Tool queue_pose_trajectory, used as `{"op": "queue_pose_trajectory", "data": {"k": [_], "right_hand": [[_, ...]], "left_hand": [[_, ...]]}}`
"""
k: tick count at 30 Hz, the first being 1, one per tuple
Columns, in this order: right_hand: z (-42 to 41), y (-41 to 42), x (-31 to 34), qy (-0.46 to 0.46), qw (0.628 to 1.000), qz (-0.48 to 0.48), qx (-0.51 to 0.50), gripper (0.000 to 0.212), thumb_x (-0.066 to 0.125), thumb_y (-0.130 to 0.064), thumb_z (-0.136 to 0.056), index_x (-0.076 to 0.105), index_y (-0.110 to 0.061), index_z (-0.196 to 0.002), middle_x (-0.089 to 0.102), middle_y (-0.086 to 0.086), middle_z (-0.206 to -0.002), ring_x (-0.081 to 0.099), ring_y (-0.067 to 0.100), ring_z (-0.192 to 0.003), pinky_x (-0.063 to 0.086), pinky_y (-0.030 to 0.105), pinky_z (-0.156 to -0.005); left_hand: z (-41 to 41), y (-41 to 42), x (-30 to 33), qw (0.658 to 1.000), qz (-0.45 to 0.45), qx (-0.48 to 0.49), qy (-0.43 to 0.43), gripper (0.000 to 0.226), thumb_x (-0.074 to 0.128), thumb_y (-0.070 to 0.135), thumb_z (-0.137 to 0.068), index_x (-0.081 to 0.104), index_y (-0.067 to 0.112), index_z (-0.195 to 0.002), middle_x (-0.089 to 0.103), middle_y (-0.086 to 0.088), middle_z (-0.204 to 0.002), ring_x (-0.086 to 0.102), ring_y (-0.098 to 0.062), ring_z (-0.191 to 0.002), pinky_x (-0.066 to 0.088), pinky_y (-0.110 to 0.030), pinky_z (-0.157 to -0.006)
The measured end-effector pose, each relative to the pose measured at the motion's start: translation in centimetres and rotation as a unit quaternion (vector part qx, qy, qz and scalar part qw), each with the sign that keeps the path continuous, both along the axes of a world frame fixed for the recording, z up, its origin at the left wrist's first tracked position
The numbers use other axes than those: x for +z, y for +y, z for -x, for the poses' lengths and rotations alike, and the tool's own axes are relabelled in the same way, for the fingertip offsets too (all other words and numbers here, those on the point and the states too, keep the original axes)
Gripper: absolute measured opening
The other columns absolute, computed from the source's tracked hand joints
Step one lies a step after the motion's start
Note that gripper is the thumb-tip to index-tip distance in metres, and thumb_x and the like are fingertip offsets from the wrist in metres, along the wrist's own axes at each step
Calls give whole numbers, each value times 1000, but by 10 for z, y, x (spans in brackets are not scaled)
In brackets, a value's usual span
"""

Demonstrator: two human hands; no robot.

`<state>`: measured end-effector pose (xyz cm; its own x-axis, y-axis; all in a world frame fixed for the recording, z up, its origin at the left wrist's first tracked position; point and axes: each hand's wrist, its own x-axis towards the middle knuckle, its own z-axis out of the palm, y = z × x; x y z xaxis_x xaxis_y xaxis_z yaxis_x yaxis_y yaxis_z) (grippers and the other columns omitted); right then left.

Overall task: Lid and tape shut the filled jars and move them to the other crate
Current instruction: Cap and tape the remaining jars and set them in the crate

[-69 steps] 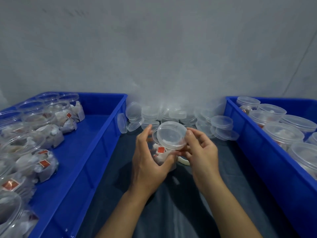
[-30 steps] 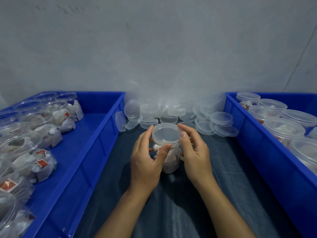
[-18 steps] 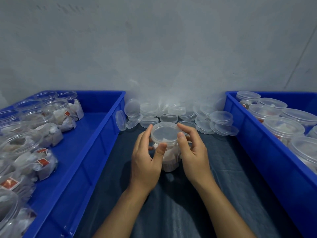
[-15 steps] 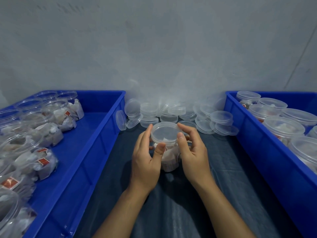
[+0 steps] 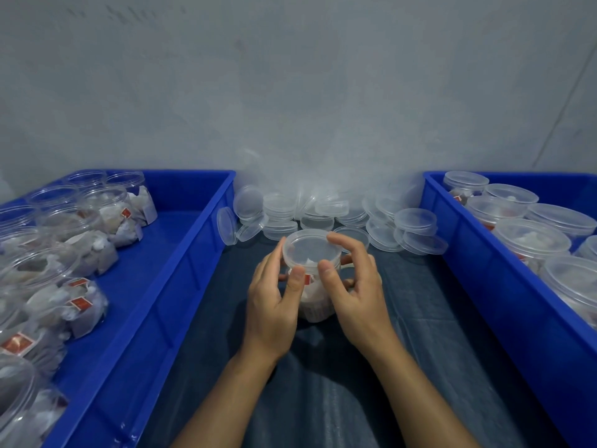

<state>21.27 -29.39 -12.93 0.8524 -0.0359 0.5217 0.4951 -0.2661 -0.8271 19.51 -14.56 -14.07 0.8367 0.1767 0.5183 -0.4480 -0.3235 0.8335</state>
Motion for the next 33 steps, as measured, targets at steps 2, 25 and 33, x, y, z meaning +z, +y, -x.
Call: {"op": "queue_pose_trajectory", "data": {"k": [2, 25, 33], "right_hand": [[-1, 0, -1, -10, 1000, 7, -9, 40, 62, -57, -92, 57, -50, -131, 56, -31, -124, 57, 13, -114, 55, 50, -88], [-3, -5, 4, -5, 998, -62, 19, 41, 62, -51, -93, 61, -32, -129, 68, -5, -125, 67, 23, -112, 52, 57, -95], [1, 0, 8, 31, 997, -57, 36, 50, 64, -60, -85, 62, -29, -125, 66, -10, -125, 65, 16, -114, 53, 50, -95]], "left_hand": [[-1, 0, 0, 1000, 2, -2, 7, 58, 47, 51, -106, 47, 25, -158, 61, 6, -145, 61, -15, -132, 55, -45, -105], [-1, -8, -5, 999, 13, -48, 19, 77, 85, 36, -84, 45, 42, -149, 65, 17, -138, 67, -8, -123, 58, -31, -96], [3, -7, 3, 956, -211, 158, -130, 85, 79, 53, -73, 57, 23, -149, 57, 1, -124, 54, -18, -108, 52, -38, -90]]}}
